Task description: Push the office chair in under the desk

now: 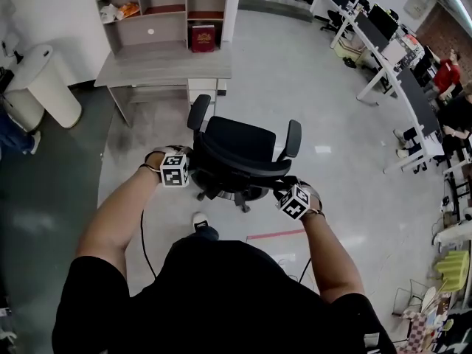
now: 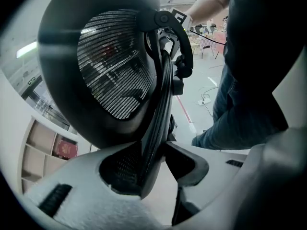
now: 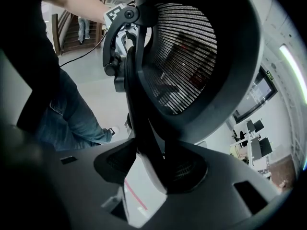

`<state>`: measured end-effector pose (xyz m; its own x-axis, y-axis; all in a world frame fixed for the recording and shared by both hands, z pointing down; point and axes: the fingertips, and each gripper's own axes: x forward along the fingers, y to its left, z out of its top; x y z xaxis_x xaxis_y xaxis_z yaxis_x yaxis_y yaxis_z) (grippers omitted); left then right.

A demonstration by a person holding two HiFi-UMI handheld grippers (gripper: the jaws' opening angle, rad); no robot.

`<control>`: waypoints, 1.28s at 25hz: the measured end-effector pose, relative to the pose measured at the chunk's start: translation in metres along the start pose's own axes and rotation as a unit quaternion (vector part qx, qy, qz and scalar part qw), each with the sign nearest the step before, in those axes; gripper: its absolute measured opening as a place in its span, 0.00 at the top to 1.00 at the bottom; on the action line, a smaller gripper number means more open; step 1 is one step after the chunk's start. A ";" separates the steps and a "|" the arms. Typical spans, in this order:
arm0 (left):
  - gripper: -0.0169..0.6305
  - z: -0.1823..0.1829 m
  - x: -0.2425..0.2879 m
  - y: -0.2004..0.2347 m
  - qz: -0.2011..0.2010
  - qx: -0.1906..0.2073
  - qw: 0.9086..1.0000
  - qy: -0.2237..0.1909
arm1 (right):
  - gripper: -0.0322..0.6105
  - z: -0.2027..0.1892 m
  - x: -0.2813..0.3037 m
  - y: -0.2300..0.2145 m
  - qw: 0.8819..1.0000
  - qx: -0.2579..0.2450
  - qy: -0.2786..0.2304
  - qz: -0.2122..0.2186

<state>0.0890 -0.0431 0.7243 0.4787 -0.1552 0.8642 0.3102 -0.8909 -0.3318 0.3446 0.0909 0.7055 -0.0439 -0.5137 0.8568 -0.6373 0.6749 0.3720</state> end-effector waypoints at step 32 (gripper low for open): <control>0.73 -0.220 -0.134 -0.094 0.062 -0.150 0.985 0.051 | 0.65 0.229 0.047 0.105 0.986 -0.138 -0.073 0.058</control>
<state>-0.1846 -0.0326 0.7228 0.4081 -0.2992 0.8625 -0.0102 -0.9462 -0.3234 0.0992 0.0164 0.7033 -0.2275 -0.4821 0.8461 -0.3888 0.8416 0.3750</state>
